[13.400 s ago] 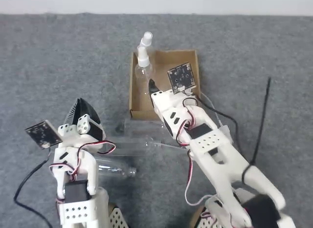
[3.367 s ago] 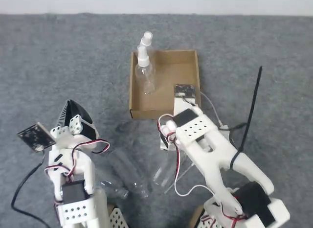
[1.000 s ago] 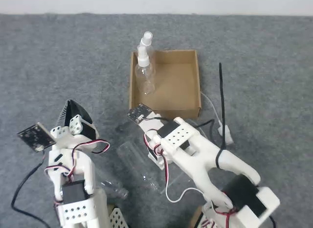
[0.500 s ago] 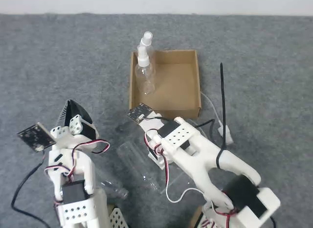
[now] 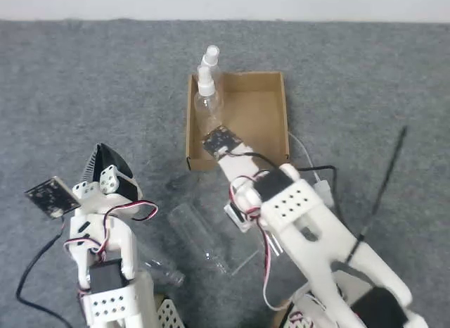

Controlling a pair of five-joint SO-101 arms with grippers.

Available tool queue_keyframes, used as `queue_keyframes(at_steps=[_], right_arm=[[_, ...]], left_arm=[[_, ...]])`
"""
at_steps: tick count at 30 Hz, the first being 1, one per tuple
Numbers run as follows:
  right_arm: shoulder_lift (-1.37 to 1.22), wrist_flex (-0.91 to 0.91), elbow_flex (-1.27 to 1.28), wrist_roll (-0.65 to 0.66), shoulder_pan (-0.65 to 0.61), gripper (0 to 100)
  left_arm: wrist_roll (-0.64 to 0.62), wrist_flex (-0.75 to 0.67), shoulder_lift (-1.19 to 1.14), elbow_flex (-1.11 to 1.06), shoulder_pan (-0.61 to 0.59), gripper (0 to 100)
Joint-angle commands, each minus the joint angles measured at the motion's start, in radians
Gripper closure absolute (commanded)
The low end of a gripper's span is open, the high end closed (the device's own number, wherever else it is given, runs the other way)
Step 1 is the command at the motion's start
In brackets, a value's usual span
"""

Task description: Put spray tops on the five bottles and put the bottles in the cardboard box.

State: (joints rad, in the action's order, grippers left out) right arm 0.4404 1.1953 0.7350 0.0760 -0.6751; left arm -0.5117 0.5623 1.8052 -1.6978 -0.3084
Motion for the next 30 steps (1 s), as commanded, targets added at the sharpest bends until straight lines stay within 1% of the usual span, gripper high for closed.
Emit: queue_keyframes(at_steps=[1, 14, 22, 30], right_arm=[[0.120, 0.012, 0.017, -0.005, 0.027, 89.4], [0.398, 0.012, 0.118, -0.005, 0.030, 89.4], [0.490, -0.024, 0.150, -0.005, 0.136, 89.4], [0.634, -0.053, 0.216, -0.005, 0.148, 89.5]], left_arm=[[0.009, -0.025, 0.017, 0.013, -0.005, 98], [0.009, -0.025, 0.017, 0.013, -0.005, 98], [0.009, -0.025, 0.017, 0.013, -0.005, 98], [0.009, -0.025, 0.017, 0.013, -0.005, 98]])
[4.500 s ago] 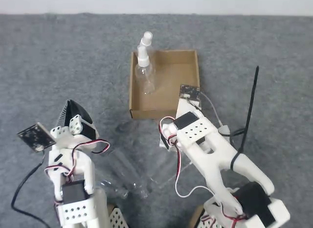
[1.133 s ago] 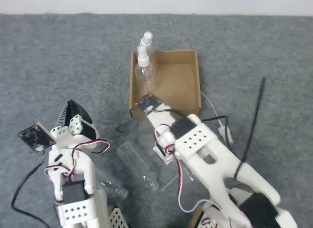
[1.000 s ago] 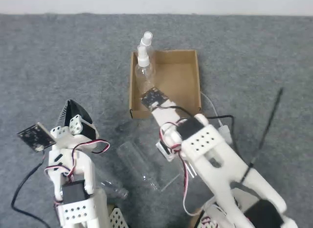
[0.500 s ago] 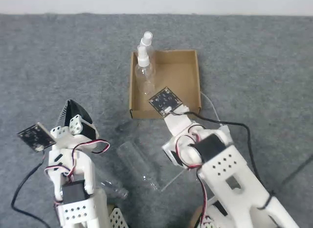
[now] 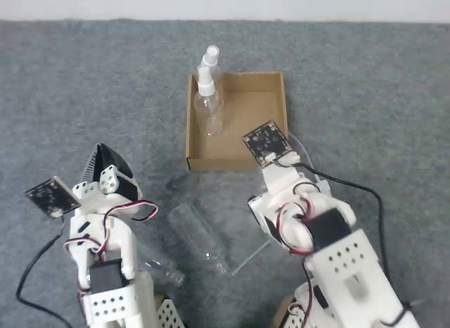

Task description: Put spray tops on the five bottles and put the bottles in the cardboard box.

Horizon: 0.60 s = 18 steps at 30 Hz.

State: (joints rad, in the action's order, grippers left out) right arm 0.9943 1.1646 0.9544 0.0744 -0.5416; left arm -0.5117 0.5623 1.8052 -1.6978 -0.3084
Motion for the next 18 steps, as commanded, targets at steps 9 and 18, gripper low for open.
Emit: queue_keyframes(at_steps=[9, 18], right_arm=[[0.185, -0.122, 0.060, -0.002, 0.191, 92.9], [0.194, -0.367, 0.172, -0.005, 0.366, 93.6]], left_arm=[[0.009, -0.025, 0.017, 0.013, -0.005, 98], [0.009, -0.025, 0.017, 0.013, -0.002, 98]])
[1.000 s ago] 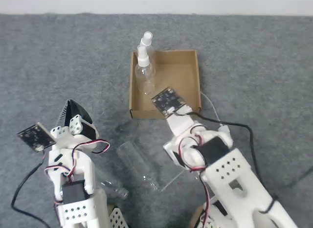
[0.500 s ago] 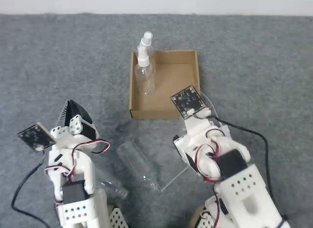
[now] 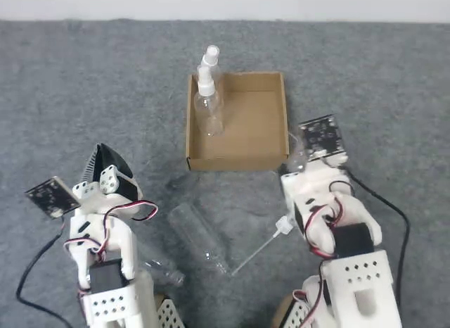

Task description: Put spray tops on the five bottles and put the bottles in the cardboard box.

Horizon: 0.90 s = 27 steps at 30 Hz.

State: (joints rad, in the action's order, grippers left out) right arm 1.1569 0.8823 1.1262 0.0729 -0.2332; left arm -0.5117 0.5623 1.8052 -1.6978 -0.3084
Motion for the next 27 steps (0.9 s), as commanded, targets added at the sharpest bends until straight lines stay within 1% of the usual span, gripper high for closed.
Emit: queue_keyframes(at_steps=[1, 10, 14, 22, 27], right_arm=[[0.031, -0.105, 0.009, -0.005, 0.076, 93.7], [0.031, -0.266, 0.083, -0.012, 0.239, 93.7], [0.031, -0.354, 0.130, -0.106, 0.288, 93.7], [0.031, -0.433, 0.175, -0.193, 0.357, 93.7], [0.031, -0.444, 0.186, -0.204, 0.363, 93.7]], left_arm=[[0.009, -0.025, 0.017, 0.013, 0.000, 98], [0.009, -0.029, 0.018, 0.013, 0.005, 99], [0.009, -0.029, 0.018, 0.013, 0.015, 99], [0.008, -0.052, 0.020, 0.038, 0.137, 98], [0.031, -0.075, 0.020, 0.056, 0.261, 98]])
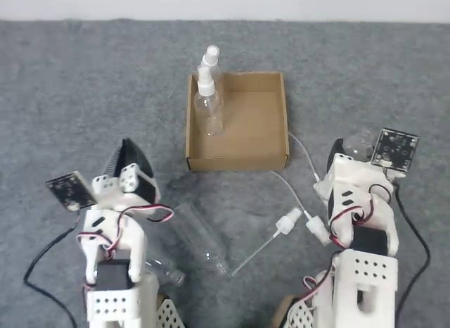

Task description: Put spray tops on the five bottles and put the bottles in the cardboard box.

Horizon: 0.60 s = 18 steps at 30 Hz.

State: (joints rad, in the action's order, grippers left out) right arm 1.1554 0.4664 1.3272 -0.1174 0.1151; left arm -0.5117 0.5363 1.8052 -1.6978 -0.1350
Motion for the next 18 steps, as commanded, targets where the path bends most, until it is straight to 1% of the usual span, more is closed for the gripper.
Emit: queue_keyframes(at_steps=[1, 3, 5, 8, 10, 15, 18], right_arm=[[0.033, -0.028, -0.015, -0.014, 0.018, 93.7], [0.033, -0.028, -0.015, -0.017, 0.038, 93.7], [0.033, -0.030, -0.018, -0.051, 0.061, 93.7], [0.031, -0.070, -0.012, -0.083, 0.085, 93.7], [0.033, -0.094, 0.000, -0.083, 0.105, 93.7], [0.033, -0.130, 0.014, -0.083, 0.113, 93.7], [0.033, -0.134, 0.014, -0.083, 0.114, 93.7]], left_arm=[[0.061, -0.057, 0.020, 0.056, 0.117, 98], [0.149, -0.078, 0.020, 0.056, 0.181, 98], [0.241, -0.100, 0.020, 0.056, 0.253, 98], [0.397, -0.121, 0.020, 0.056, 0.358, 98], [0.474, -0.141, 0.020, 0.056, 0.440, 99], [0.520, -0.146, 0.017, 0.058, 0.620, 99], [0.565, -0.141, 0.015, 0.056, 0.706, 99]])
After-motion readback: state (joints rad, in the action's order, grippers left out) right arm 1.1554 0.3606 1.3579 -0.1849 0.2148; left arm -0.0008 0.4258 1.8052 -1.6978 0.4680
